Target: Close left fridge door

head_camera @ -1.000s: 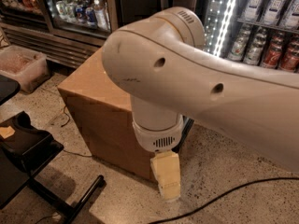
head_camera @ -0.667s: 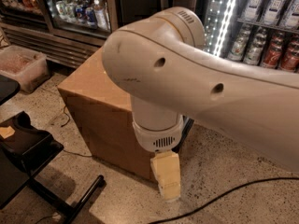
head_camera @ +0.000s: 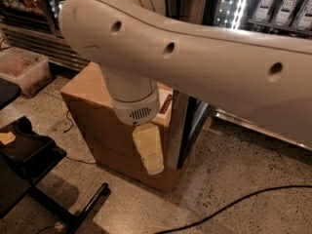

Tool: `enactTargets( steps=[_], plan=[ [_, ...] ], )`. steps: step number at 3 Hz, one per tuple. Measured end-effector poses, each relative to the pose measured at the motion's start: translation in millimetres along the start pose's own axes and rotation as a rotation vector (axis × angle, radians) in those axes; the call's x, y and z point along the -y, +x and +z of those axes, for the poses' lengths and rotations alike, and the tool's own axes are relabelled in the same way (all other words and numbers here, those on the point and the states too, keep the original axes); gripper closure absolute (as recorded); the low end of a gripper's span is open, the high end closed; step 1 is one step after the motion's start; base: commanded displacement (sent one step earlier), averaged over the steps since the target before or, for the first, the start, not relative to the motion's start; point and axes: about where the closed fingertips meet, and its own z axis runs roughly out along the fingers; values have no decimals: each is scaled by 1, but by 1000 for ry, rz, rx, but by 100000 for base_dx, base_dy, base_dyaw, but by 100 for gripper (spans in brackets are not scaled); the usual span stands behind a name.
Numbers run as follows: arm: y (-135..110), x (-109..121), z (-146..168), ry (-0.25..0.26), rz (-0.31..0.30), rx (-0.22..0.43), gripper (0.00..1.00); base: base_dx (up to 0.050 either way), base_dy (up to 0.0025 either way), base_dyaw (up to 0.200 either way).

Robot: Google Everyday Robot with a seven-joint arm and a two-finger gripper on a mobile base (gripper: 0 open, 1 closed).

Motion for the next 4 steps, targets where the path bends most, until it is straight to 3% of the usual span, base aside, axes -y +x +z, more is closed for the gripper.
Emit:
enactTargets(
  steps=[1,2,3,4],
  plan=[
    [12,15,25,-51,29,24,0,0,0,0],
    [12,15,25,-50,29,24,0,3990,240,11999],
    [12,15,25,-50,29,24,0,4950,0,9],
    [12,15,25,-50,29,24,0,-1,2,-20016]
  ],
)
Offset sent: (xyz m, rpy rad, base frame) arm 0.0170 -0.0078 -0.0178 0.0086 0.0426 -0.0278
